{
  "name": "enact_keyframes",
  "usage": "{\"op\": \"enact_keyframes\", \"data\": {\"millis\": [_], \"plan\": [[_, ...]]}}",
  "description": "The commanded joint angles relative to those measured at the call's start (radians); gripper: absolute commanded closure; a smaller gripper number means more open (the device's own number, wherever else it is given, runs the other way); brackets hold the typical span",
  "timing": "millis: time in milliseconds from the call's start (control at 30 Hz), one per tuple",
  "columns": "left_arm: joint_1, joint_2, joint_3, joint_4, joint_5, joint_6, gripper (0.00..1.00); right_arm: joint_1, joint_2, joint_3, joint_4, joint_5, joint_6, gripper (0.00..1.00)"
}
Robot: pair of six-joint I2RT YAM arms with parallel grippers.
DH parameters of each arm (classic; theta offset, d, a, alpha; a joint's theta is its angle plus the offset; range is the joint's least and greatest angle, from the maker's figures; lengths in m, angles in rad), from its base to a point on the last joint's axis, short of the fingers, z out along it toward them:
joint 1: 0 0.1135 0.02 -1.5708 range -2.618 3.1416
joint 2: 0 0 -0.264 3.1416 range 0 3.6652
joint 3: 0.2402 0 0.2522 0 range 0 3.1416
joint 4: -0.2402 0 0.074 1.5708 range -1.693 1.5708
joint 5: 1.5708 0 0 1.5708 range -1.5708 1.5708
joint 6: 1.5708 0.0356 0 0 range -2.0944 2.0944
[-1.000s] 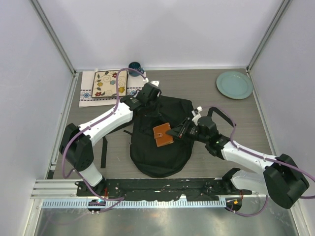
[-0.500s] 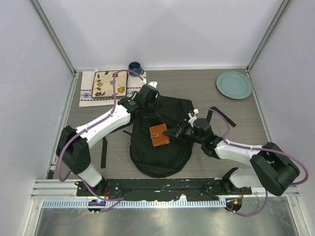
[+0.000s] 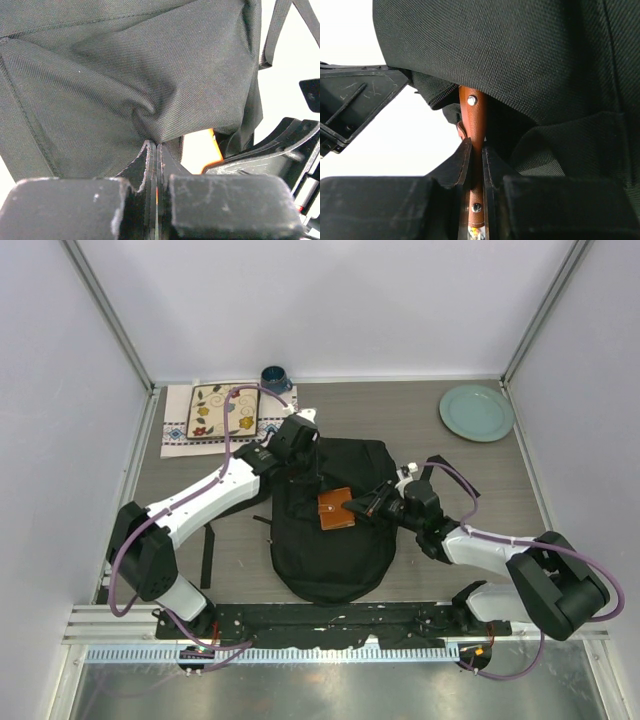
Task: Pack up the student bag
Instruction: Place the personal item in the student bag.
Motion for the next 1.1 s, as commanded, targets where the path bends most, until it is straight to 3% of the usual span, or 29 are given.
{"op": "enact_keyframes", "data": {"millis": [0, 267, 633, 933, 1067], "plan": [[-0.003, -0.052, 0.016, 0.057, 0.031, -0.019, 1.00, -0.001, -0.006, 0.005, 0.004, -0.028, 0.003, 1.00], [-0.003, -0.039, 0.035, 0.066, 0.028, -0.030, 1.00, 0.016, -0.078, -0.023, -0.038, -0.072, 0.027, 0.99], [-0.003, -0.044, 0.038, 0.072, 0.042, -0.031, 1.00, 0.060, -0.015, 0.006, 0.040, -0.095, 0.066, 0.99], [-0.003, -0.082, 0.004, 0.111, 0.079, -0.028, 1.00, 0.040, 0.169, 0.026, 0.278, -0.144, 0.129, 0.99], [-0.003, -0.098, -0.014, 0.114, 0.119, -0.017, 1.00, 0.004, 0.177, 0.032, 0.343, -0.140, 0.129, 1.00]]}}
